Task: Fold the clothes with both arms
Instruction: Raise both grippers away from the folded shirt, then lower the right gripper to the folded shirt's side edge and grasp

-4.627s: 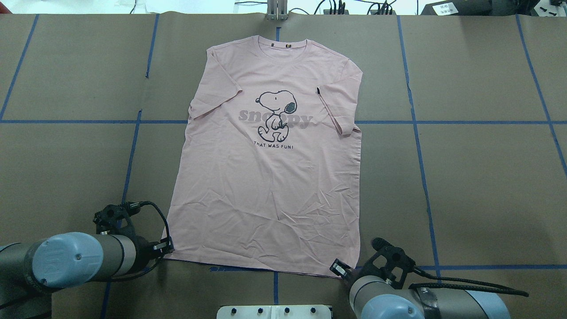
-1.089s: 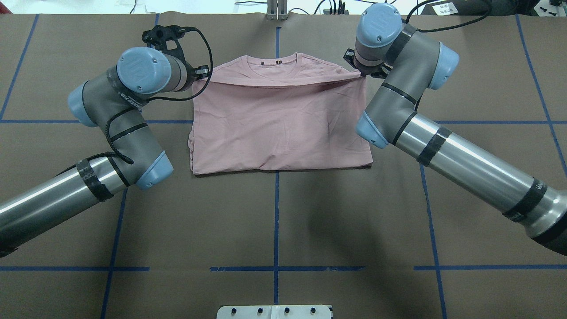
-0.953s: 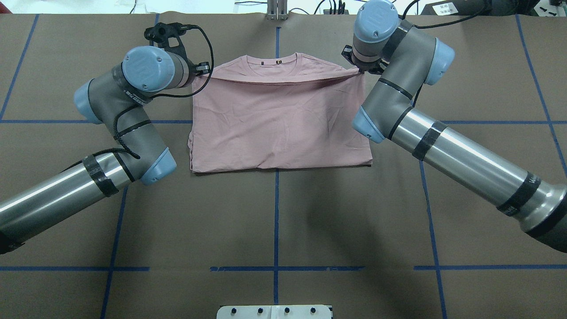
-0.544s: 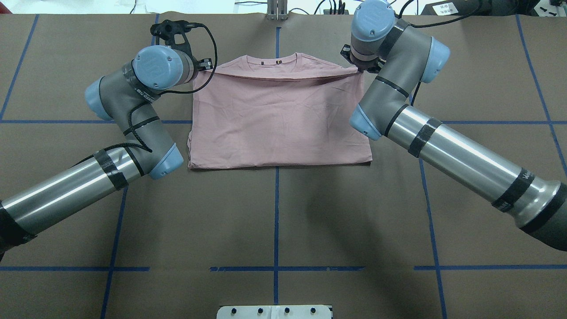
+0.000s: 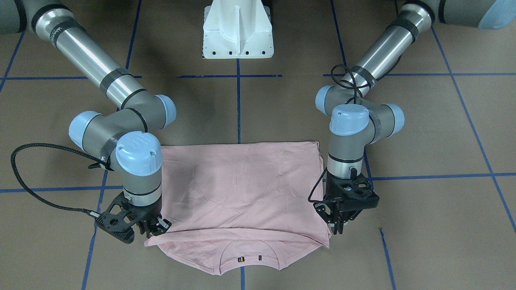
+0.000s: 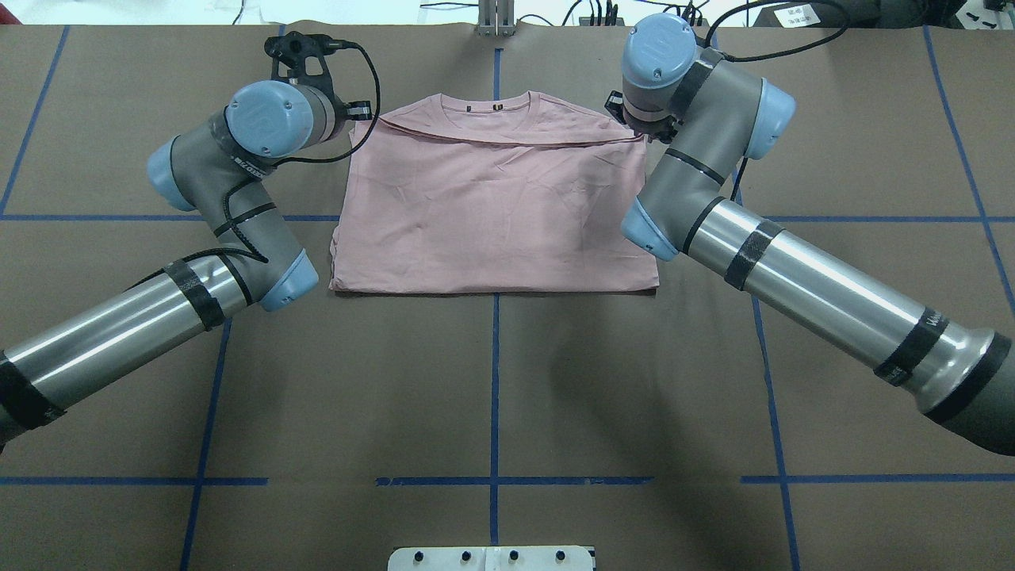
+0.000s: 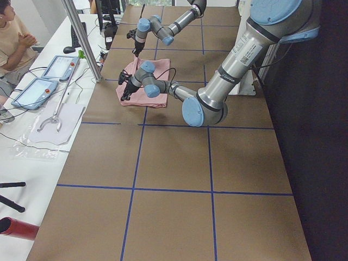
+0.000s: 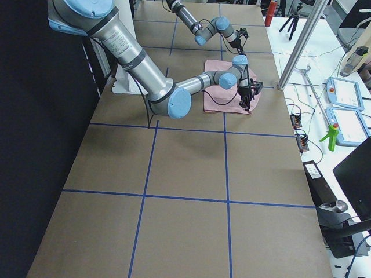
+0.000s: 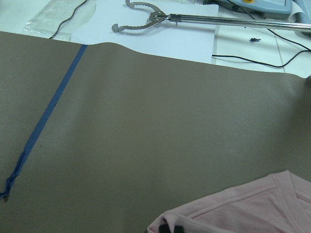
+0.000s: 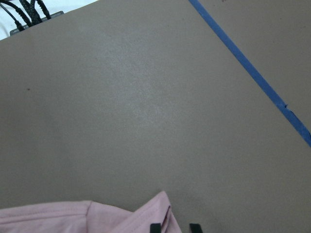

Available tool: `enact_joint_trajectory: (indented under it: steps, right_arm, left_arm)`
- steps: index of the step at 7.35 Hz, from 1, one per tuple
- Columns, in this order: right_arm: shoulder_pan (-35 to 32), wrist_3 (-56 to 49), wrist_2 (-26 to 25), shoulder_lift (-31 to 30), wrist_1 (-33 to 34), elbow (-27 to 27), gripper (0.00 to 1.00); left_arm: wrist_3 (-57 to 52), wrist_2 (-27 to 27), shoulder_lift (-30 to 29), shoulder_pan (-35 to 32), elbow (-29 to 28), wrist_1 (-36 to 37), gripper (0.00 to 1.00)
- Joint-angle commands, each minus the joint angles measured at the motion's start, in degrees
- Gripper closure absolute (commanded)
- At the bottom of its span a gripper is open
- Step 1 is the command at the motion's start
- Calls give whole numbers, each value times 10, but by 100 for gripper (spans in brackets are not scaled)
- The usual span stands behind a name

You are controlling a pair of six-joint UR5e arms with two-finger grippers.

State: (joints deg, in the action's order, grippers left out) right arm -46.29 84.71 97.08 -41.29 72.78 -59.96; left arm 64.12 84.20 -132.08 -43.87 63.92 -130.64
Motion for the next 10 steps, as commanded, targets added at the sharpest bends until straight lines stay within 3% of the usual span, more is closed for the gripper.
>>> enact_joint_trajectory:
  steps: [1,2,4,5,6,10]
  right_arm:
    - [-1,8,4,-5,0,-42,30]
    - [13,19,21,-51,-1,-115,28]
    - [73,80,23,-204,4,-320,24]
    - [102,122,18,-252,4,-376,23]
    - [123,141,9,-279,4,-396,23]
    - [145,150,7,-290,4,-394,26]
  left_arm:
    - [-3,15,8,-3,3,-22,57]
    - [0,24,18,-4,9,-43,57]
    - [1,39,24,-5,10,-45,57]
    - [1,39,24,-4,10,-45,57]
    - [1,39,25,-4,10,-45,57]
    - [19,39,26,-3,15,-45,57]
